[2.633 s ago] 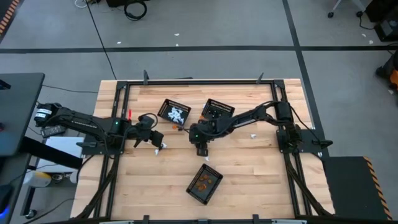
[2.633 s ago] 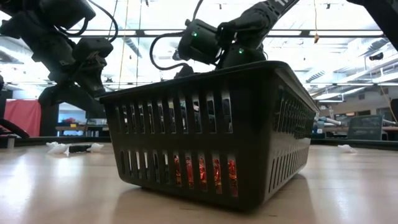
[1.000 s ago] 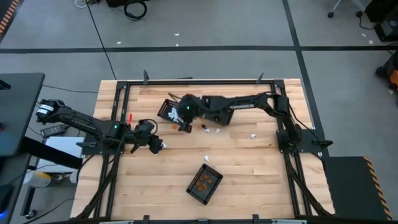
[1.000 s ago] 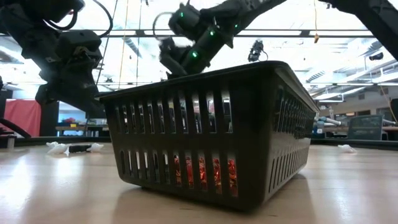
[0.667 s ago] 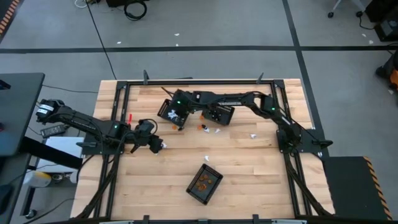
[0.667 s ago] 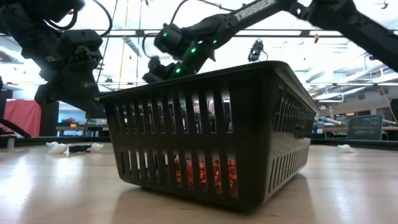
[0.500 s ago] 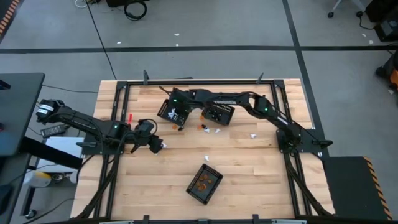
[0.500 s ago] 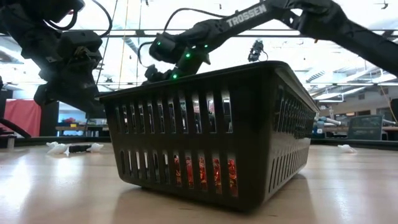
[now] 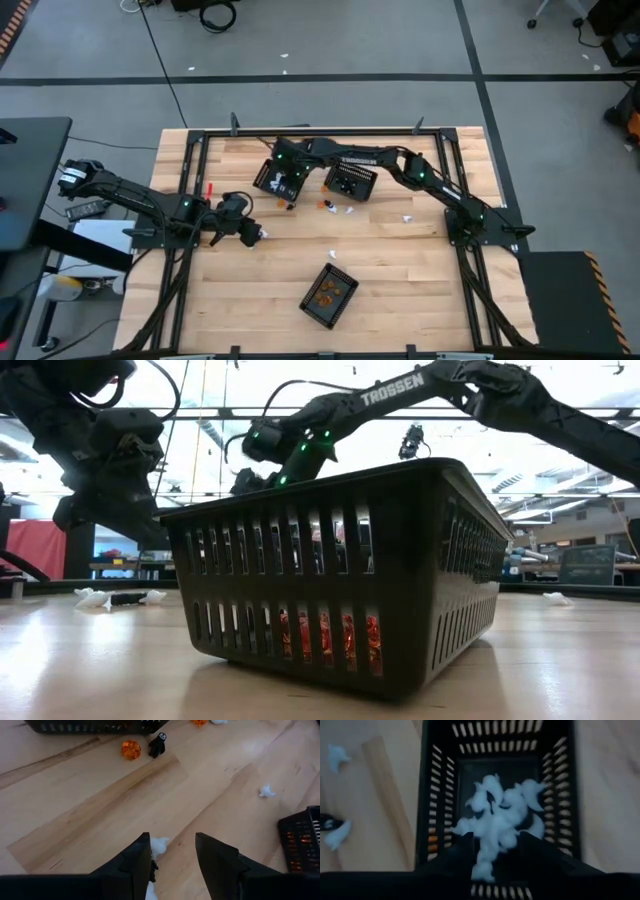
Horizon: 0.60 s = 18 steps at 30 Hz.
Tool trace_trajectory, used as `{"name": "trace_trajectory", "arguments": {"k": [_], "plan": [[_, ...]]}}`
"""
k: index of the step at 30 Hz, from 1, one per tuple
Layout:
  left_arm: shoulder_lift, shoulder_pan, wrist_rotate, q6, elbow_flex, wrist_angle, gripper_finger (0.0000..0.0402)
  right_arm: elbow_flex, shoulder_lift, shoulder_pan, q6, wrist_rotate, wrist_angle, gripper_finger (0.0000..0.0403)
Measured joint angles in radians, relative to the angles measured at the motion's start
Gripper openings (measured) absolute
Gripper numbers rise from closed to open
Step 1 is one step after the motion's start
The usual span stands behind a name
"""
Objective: Sort Halloween decoration
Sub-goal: Put the white ghost toy into the top left black basket
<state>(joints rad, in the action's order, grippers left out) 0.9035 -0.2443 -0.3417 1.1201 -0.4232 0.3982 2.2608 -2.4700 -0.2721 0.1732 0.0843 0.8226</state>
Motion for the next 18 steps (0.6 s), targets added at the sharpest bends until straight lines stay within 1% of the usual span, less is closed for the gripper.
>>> {"name": "trace_trajectory", "arguments": {"k": [4, 7, 11, 14, 18], "plan": [[0.000, 0.000, 0.014, 0.013, -0.013, -0.003, 0.0164, 0.000, 0.056, -0.009, -0.035, -0.004, 0.046, 0.0167], [-0.001, 0.000, 0.014, -0.010, -0.043, -0.009, 0.0164, -0.010, 0.117, 0.002, -0.083, -0.034, 0.055, 0.0163], [-0.001, 0.011, 0.014, -0.056, -0.064, -0.009, 0.0164, -0.074, 0.221, 0.039, -0.144, -0.047, 0.051, 0.0156], [-0.001, 0.033, 0.014, -0.066, -0.064, 0.000, 0.0164, -0.213, 0.300, 0.070, -0.164, -0.059, 0.015, 0.0153], [0.000, 0.069, 0.011, -0.094, -0.064, 0.001, 0.0164, -0.509, 0.453, 0.115, -0.142, -0.061, -0.139, 0.0153]]}}
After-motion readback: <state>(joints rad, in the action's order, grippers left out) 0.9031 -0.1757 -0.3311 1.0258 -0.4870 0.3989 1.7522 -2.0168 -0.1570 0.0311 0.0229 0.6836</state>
